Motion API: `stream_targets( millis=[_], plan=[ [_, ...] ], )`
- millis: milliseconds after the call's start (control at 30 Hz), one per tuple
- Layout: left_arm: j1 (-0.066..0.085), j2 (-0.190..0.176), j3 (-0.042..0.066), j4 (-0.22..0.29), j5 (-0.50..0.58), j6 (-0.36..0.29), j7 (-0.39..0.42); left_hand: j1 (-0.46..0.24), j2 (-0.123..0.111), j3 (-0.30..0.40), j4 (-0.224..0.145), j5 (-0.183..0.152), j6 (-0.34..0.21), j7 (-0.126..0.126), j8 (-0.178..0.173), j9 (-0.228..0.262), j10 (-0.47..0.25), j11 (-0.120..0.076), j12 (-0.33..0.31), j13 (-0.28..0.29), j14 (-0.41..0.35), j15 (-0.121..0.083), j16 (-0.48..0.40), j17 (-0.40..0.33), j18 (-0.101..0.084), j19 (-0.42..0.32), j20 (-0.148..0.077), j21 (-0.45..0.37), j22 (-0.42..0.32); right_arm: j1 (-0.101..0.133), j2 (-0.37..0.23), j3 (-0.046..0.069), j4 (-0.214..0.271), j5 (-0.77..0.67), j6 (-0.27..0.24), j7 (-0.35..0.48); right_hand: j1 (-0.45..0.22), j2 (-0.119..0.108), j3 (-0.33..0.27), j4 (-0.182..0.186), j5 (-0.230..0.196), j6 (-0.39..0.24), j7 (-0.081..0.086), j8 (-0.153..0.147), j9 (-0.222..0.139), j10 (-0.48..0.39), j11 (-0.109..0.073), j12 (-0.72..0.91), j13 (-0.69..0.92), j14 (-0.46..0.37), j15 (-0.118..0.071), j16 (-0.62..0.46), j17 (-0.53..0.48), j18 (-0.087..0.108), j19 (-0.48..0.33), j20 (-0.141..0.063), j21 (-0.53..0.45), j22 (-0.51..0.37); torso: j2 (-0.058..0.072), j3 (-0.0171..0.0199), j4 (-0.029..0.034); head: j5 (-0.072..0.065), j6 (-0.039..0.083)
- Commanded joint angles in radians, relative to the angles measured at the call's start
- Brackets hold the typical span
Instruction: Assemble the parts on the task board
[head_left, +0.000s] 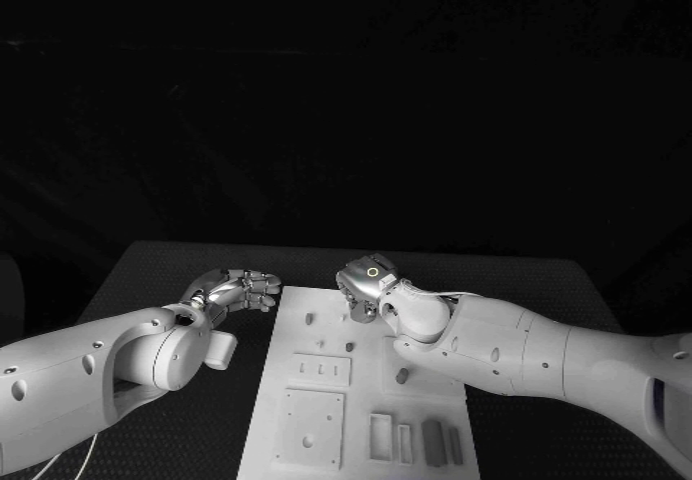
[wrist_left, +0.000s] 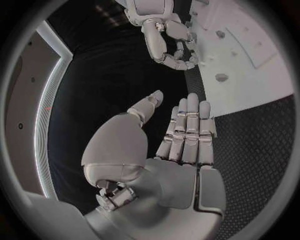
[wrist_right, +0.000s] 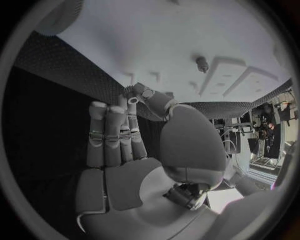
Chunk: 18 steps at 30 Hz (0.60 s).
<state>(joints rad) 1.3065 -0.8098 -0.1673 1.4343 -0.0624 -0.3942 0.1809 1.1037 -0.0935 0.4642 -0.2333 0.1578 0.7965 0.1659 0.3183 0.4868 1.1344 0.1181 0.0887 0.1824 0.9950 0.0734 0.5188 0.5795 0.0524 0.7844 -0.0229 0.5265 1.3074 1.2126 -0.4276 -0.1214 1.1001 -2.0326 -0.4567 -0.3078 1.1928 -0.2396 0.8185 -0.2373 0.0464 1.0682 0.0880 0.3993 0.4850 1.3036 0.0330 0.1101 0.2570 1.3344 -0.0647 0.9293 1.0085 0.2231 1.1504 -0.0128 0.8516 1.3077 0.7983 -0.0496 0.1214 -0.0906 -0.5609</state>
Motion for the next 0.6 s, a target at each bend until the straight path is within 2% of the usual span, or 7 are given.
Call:
stream_targets(
  millis=[33, 100, 367, 600],
  plan=[
    [0.001, 0.005, 0.001, -0.001, 0.010, 0.014, 0.006, -0.009, 0.003, 0.005, -0.001, -0.005, -0.009, 0.001, -0.005, 0.001, -0.004, 0.002, -0.004, 0.001, 0.004, 0.002, -0.004, 0.002, 0.008, -0.008, -0.002, 0.003, 0.019, -0.001, 0.005, 0.000, -0.009, -0.021, -0.002, -0.003, 0.008, 0.001, 0.008, 0.001, 0.002, 0.008, 0.000, 0.004, 0.002, 0.042, 0.007, 0.004, 0.001, 0.001, -0.006, 0.005, -0.002, 0.039, 0.004, -0.004, 0.004, 0.017, 0.001, -0.0005, 0.0018, 0.003, -0.001],
    [0.001, 0.007, 0.001, -0.003, 0.010, 0.015, 0.005, -0.009, 0.003, 0.005, -0.001, -0.005, -0.009, 0.001, -0.005, 0.001, -0.004, 0.002, -0.004, 0.002, 0.004, 0.002, -0.004, 0.002, 0.008, -0.008, -0.002, 0.003, 0.019, -0.001, 0.005, -0.001, -0.012, -0.021, -0.001, -0.002, 0.008, 0.001, 0.009, 0.001, 0.002, 0.008, 0.000, 0.004, 0.002, 0.042, 0.007, 0.004, 0.002, 0.001, -0.006, 0.005, -0.002, 0.039, 0.004, -0.004, 0.004, 0.017, 0.001, -0.0005, 0.0030, 0.002, -0.002],
    [0.001, 0.004, 0.001, 0.003, 0.010, 0.013, 0.007, -0.009, 0.002, 0.005, -0.002, -0.005, -0.009, 0.001, -0.005, 0.002, -0.004, 0.002, -0.004, 0.002, 0.004, 0.002, -0.005, 0.003, 0.008, -0.009, -0.002, 0.004, 0.019, -0.001, 0.006, -0.003, -0.016, -0.008, 0.003, 0.017, 0.008, 0.000, 0.010, 0.002, 0.002, 0.009, 0.000, 0.003, 0.002, 0.042, 0.007, 0.003, 0.002, 0.001, -0.006, 0.005, -0.002, 0.039, 0.004, -0.004, 0.004, 0.016, 0.004, 0.0004, -0.0031, 0.010, -0.002],
    [0.002, 0.008, 0.001, 0.003, 0.010, 0.014, 0.006, -0.009, 0.002, 0.006, -0.003, -0.005, -0.010, -0.001, -0.006, 0.002, -0.004, 0.002, -0.005, 0.002, 0.004, 0.002, -0.006, 0.004, 0.008, -0.009, -0.002, 0.004, 0.019, -0.001, 0.009, -0.004, -0.022, -0.005, 0.007, 0.016, 0.008, -0.001, 0.011, 0.003, 0.002, 0.009, 0.000, 0.003, 0.002, 0.043, 0.006, 0.003, 0.002, 0.001, -0.007, 0.005, -0.003, 0.039, 0.005, -0.004, 0.004, 0.016, 0.004, -0.0022, 0.0036, 0.009, -0.003]
  ],
)
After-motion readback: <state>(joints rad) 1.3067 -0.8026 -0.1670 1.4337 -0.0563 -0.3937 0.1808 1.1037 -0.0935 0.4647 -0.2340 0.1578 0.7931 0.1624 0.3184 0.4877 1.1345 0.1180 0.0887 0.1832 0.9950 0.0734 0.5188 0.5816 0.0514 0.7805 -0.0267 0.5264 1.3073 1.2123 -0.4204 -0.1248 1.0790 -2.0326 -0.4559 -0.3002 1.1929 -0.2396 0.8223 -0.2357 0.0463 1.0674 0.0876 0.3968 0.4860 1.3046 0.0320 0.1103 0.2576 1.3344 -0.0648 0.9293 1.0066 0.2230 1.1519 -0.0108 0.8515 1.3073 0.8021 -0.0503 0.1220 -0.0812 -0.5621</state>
